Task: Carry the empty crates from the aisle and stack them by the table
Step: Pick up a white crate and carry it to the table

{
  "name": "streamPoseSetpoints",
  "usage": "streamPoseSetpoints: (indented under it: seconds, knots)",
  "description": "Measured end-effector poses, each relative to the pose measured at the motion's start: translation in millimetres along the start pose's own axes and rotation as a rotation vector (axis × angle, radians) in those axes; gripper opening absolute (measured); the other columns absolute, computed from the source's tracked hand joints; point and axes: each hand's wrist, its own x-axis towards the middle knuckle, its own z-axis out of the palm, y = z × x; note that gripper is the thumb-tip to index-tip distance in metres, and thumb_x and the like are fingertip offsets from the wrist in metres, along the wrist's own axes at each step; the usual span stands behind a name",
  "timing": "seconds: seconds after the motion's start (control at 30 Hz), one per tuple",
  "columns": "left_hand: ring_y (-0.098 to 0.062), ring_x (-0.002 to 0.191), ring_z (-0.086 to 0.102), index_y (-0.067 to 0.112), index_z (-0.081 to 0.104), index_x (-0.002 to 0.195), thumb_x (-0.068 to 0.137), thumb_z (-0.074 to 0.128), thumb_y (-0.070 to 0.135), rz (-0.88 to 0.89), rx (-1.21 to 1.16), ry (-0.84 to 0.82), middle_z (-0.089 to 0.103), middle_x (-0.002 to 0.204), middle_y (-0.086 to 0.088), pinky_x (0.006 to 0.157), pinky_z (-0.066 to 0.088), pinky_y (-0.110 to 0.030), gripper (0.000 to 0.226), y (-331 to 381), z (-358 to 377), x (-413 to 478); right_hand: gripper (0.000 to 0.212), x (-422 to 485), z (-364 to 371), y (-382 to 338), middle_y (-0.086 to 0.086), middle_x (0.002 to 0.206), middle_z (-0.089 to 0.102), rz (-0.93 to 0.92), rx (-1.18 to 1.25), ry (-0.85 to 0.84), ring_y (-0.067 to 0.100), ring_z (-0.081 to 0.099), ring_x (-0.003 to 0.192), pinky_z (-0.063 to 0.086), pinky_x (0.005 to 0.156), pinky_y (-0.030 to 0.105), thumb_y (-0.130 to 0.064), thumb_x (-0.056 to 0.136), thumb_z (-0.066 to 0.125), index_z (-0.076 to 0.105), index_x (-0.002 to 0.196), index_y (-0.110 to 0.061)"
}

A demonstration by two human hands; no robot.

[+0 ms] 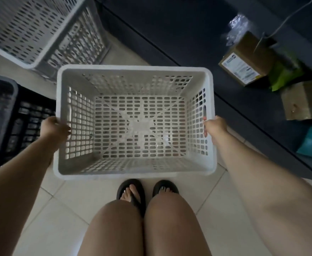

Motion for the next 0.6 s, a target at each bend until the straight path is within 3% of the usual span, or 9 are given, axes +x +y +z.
streamPoseSetpoints:
  seconds: [0.07, 0.13, 0.23, 0.37, 0.47, 0.6]
  knots:
    - [-0.029, 0.069, 0.056, 0.008, 0.054, 0.076, 0.079, 0.054, -0.002, 0.037, 0.026, 0.007, 0.056, 0.077, -0.019, 0.068, 0.052, -0.045, 0.010, 13, -24, -25, 0.022, -27, -22, -5, 0.002, 0.071, 0.055, 0.024, 0.016, 0.023, 0.017, 0.047, 0.052, 0.040, 0.045, 0.025, -0.005, 0.089, 0.047, 0.063, 0.104, -0.010]
    - [-0.026, 0.058, 0.049, 0.011, 0.047, 0.072, 0.082, 0.052, -0.002, 0.074, 0.035, -0.023, 0.053, 0.071, -0.016, 0.057, 0.047, -0.035, 0.017, 31, -51, -59, 0.025, -60, -53, -11, 0.002, 0.074, 0.056, 0.041, 0.028, 0.012, 0.016, 0.048, 0.054, 0.040, 0.045, 0.024, 0.000, 0.087, 0.044, 0.061, 0.101, -0.011]
    - [-0.024, 0.056, 0.047, 0.008, 0.050, 0.081, 0.086, 0.053, -0.001, 0.094, 0.054, -0.064, 0.051, 0.066, -0.012, 0.054, 0.040, -0.028, 0.010, 67, -100, -117, 0.024, -117, -108, -24, 0.002, 0.071, 0.055, 0.083, 0.079, 0.025, 0.016, 0.046, 0.050, 0.039, 0.038, 0.019, 0.002, 0.086, 0.043, 0.060, 0.097, -0.010]
    - [-0.026, 0.071, 0.055, 0.006, 0.058, 0.093, 0.085, 0.054, 0.000, 0.108, 0.072, -0.056, 0.056, 0.071, -0.011, 0.065, 0.047, -0.036, 0.011, 114, -174, -197, 0.022, -202, -186, -44, 0.003, 0.069, 0.056, 0.091, 0.126, 0.059, 0.017, 0.047, 0.048, 0.039, 0.038, 0.023, 0.003, 0.084, 0.045, 0.061, 0.094, -0.008]
    - [-0.023, 0.057, 0.049, 0.005, 0.059, 0.098, 0.084, 0.053, 0.000, 0.137, 0.070, -0.091, 0.056, 0.072, -0.013, 0.055, 0.044, -0.032, 0.016, 145, -217, -251, 0.023, -261, -245, -47, 0.006, 0.067, 0.056, 0.114, 0.136, 0.081, 0.018, 0.047, 0.047, 0.039, 0.038, 0.024, 0.000, 0.085, 0.044, 0.062, 0.095, -0.010]
    - [-0.020, 0.055, 0.046, 0.007, 0.056, 0.098, 0.085, 0.056, 0.000, 0.255, 0.038, -0.174, 0.052, 0.069, -0.011, 0.044, 0.046, -0.022, 0.015, 175, -240, -312, 0.025, -318, -305, -28, 0.006, 0.065, 0.056, 0.144, 0.194, 0.172, 0.018, 0.046, 0.048, 0.040, 0.039, 0.023, 0.001, 0.086, 0.046, 0.064, 0.098, -0.011]
